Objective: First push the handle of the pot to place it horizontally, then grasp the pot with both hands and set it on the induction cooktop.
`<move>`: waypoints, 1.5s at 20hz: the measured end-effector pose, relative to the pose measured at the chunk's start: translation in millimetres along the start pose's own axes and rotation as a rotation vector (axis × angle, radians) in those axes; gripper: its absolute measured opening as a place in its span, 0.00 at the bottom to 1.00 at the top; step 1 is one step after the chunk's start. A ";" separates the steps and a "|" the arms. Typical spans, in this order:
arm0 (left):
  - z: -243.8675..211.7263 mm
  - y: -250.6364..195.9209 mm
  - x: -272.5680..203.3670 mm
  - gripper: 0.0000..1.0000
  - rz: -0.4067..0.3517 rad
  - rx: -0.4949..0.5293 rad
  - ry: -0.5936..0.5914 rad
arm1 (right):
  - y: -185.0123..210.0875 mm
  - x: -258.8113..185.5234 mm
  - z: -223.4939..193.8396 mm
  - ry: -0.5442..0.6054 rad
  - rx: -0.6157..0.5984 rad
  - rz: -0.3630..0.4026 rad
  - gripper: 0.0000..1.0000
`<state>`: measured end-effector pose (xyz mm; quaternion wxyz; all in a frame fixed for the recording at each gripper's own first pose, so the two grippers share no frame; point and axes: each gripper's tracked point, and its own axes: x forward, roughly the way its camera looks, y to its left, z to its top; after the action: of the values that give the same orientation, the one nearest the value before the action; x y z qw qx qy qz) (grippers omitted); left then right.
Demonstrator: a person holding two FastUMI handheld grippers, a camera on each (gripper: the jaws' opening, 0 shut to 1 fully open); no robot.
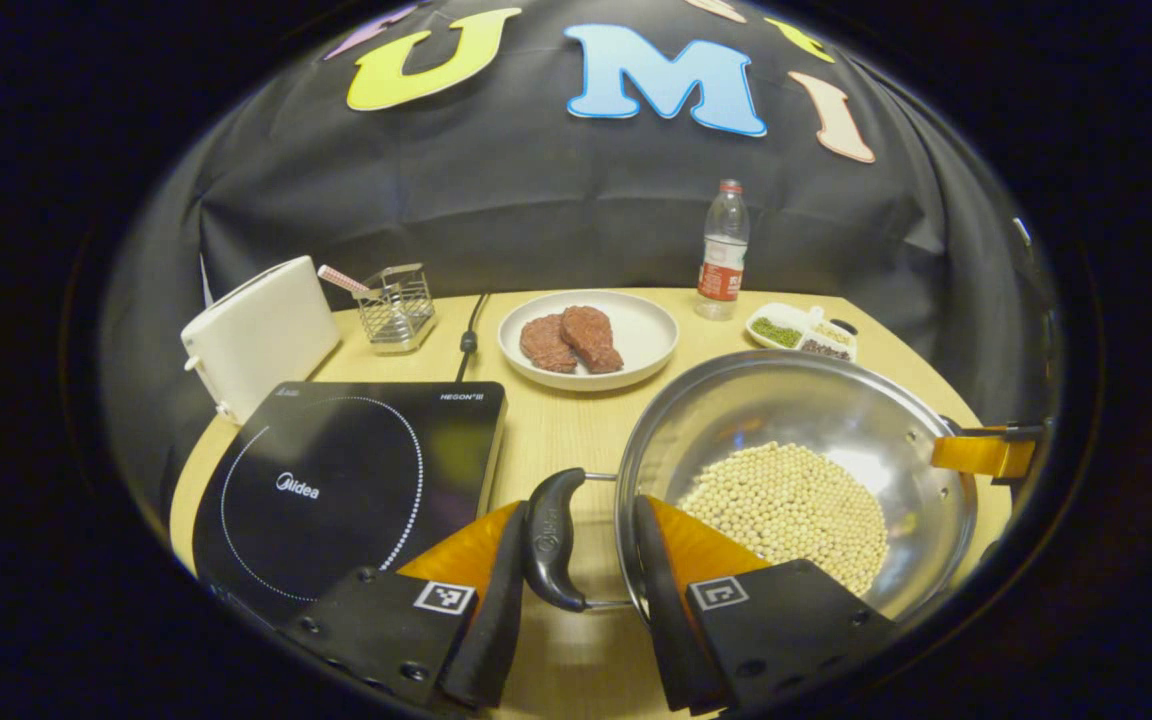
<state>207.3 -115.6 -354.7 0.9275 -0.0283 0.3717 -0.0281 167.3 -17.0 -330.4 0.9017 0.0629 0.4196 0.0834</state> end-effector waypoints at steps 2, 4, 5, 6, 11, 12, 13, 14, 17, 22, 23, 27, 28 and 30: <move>-2.0 -1.1 -2.4 0.64 -0.004 -0.016 0.008 | -1.1 -3.0 0.1 0.003 -0.021 -0.004 0.46; 0.5 -0.8 -8.0 0.60 -0.007 -0.026 0.003 | -0.2 -10.1 4.6 -0.007 -0.028 -0.011 0.46; 4.1 0.3 -11.0 0.64 -0.010 -0.030 -0.007 | 1.1 -14.6 7.9 -0.012 -0.034 -0.013 0.46; 7.3 1.1 -16.7 0.64 -0.013 -0.032 -0.017 | 2.7 -19.5 10.8 -0.017 -0.038 -0.015 0.46; 26.8 13.2 -38.2 0.64 -0.027 -0.019 -0.047 | 21.0 -38.0 18.8 -0.025 -0.014 -0.028 0.46; 29.6 18.2 -41.8 0.60 -0.033 -0.017 -0.051 | 26.4 -40.6 18.9 -0.030 -0.008 -0.031 0.45; 32.0 23.7 -43.5 0.60 -0.041 -0.016 -0.051 | 32.3 -43.8 18.8 -0.030 -0.002 -0.037 0.45; 32.7 30.5 -44.8 0.60 -0.047 -0.015 -0.049 | 37.9 -46.5 17.6 -0.028 0.004 -0.042 0.45; 38.8 47.8 -47.0 0.60 -0.063 -0.003 -0.054 | 56.3 -49.8 17.1 -0.029 0.020 -0.053 0.46; 41.2 79.5 -51.9 0.60 -0.083 0.001 -0.056 | 86.5 -54.2 14.4 -0.030 0.036 -0.066 0.46; 42.3 85.8 -53.0 0.60 -0.086 0.003 -0.057 | 92.5 -54.0 14.6 -0.032 0.041 -0.068 0.45; 45.3 114.3 -50.5 0.60 -0.092 0.007 -0.063 | 118.7 -52.1 13.6 -0.036 0.047 -0.072 0.45; 44.7 121.4 -50.7 0.60 -0.094 0.006 -0.063 | 125.4 -51.0 13.7 -0.036 0.047 -0.071 0.45; 44.8 137.9 -51.8 0.60 -0.096 0.006 -0.063 | 139.9 -49.3 13.8 -0.037 0.047 -0.071 0.46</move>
<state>205.1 27.1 -296.9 0.9364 -0.0442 0.3405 -0.0728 133.1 109.3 -259.1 0.9099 0.0707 0.4067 0.0403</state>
